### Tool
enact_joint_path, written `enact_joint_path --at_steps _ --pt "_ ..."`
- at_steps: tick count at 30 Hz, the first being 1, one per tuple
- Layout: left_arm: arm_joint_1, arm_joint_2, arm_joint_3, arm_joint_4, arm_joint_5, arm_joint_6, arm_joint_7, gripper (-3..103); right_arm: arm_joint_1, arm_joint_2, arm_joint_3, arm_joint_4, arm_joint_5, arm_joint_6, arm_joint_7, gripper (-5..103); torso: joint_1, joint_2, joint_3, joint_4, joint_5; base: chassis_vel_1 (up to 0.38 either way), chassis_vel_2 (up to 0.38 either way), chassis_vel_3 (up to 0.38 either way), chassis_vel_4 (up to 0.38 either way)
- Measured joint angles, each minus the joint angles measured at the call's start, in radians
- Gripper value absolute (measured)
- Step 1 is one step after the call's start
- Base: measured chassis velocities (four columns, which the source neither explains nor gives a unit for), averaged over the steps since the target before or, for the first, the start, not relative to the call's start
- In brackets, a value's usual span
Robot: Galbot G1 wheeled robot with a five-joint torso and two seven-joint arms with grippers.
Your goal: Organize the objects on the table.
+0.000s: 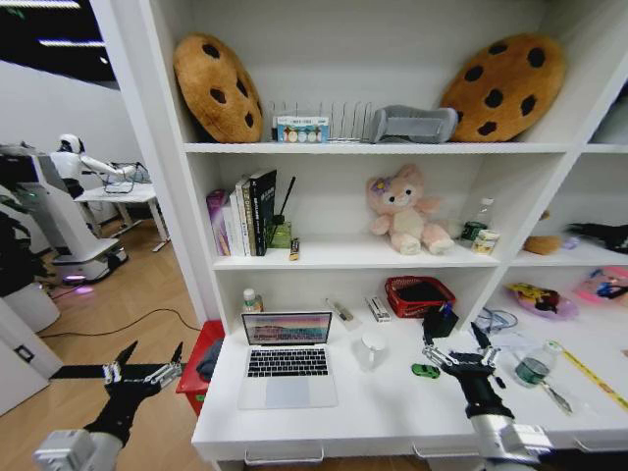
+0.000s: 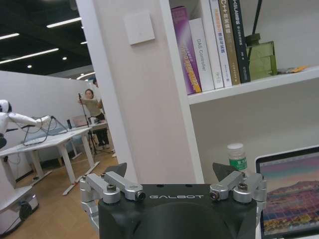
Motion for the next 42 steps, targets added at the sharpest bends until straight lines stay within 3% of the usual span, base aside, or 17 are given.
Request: enact_joint_path --at_steps 4,9,11,13,15,16,18,21,23,24,26,28,30,31,32,37,42 --pt "-0.032 0.135 -0.017 0.058 -0.058 0.01 0.001 94 -0.016 0.007 0.015 -0.01 0.001 0.019 0.0 100 -0.002 0.001 -0.001 -0.0002 0.0 0.072 -0.078 -0.07 0.048" --pt "-0.054 0.228 -0.031 0.112 -0.118 -0.016 0.05 85 -0.021 0.008 0.018 -0.014 0.009 0.021 0.006 100 -0.002 0.001 -0.001 -0.0001 -0.0001 0.026 -0.038 -0.038 0.037" --pt "-0.075 0.309 -0.033 0.156 -0.144 -0.029 0.075 74 -0.023 0.011 0.02 -0.016 0.022 0.021 0.012 100 -0.001 0.001 0.0 0.0001 -0.0003 0.0 0.0 0.0 0.0" --pt "-0.082 0.335 -0.032 0.17 -0.146 -0.033 0.08 69 -0.022 0.012 0.023 -0.02 0.024 0.021 0.013 100 0.0 0.0 0.0 -0.0001 -0.0002 0.0 0.0 0.0 0.0" --pt "-0.105 0.428 -0.022 0.217 -0.148 -0.036 0.089 58 -0.023 0.015 0.034 -0.03 0.036 0.022 0.019 100 0.0 0.0 0.0 -0.0001 -0.0002 -0.014 0.02 0.026 -0.008" --pt "-0.105 0.428 -0.022 0.217 -0.148 -0.036 0.089 58 -0.023 0.015 0.034 -0.03 0.036 0.022 0.019 100 0.0 0.0 0.0 -0.0001 -0.0002 0.0 0.0 0.0 0.0" --pt "-0.129 0.522 -0.018 0.255 -0.16 -0.042 0.106 47 -0.031 0.019 0.045 -0.035 0.055 0.022 0.027 100 0.0 0.0 0.0 -0.0001 -0.0002 0.0 0.0 0.0 0.0" --pt "-0.14 0.57 -0.021 0.274 -0.169 -0.044 0.124 42 -0.033 0.024 0.048 -0.042 0.057 0.022 0.028 100 0.0 0.0 0.0 0.0 -0.0004 0.0 0.0 0.0 0.0" --pt "-0.17 0.693 -0.015 0.303 -0.236 -0.041 0.15 26 -0.028 0.038 0.049 -0.061 0.05 0.025 0.025 100 -0.001 0.0 0.0 0.0 0.0001 0.0 0.0 0.0 0.0" --pt "-0.17 0.693 -0.015 0.303 -0.236 -0.041 0.15 26 -0.028 0.038 0.049 -0.061 0.05 0.025 0.025 100 -0.001 0.0 0.0 0.0 0.0001 0.0 0.0 0.0 0.0" --pt "-0.203 0.777 0.007 0.31 -0.279 -0.032 0.18 20 -0.023 0.047 0.044 -0.066 0.045 0.025 0.02 100 -0.001 0.0 0.0 0.0 0.0 0.0 0.0 0.0 0.0" --pt "-0.224 0.816 0.019 0.312 -0.294 -0.028 0.207 10 -0.022 0.05 0.044 -0.067 0.042 0.026 0.014 100 0.0 0.0 0.0 -0.0004 0.0002 0.0 0.0 0.0 0.0" --pt "-0.227 0.822 0.021 0.312 -0.297 -0.027 0.211 10 -0.022 0.05 0.044 -0.067 0.042 0.026 0.013 100 0.0 0.0 0.0 -0.0004 0.0002 0.0 0.0 0.0 0.0" --pt "-0.24 0.853 0.029 0.312 -0.306 -0.024 0.232 2 -0.022 0.053 0.044 -0.069 0.038 0.027 0.009 100 0.0 0.0 0.0 -0.0002 -0.0001 0.0 0.0 0.0 0.0" --pt "-0.237 0.914 0.039 0.306 -0.319 -0.019 0.252 0 -0.02 0.056 0.043 -0.077 0.03 0.034 0.004 100 0.0 0.0 0.0 -0.0003 0.0 0.0 0.0 0.0 0.0" --pt "-0.217 1.069 0.041 0.299 -0.34 -0.013 0.292 0 -0.01 0.08 0.025 -0.118 0.003 0.053 -0.01 100 -0.001 0.0 0.0 -0.0001 0.0001 0.0 0.0 0.0 0.0" --pt "-0.215 1.141 0.019 0.33 -0.348 -0.006 0.294 0 0.005 0.079 0.013 -0.127 -0.006 0.053 -0.012 100 -0.001 0.0 0.0 -0.0001 0.0001 0.0 0.0 0.0 0.0"
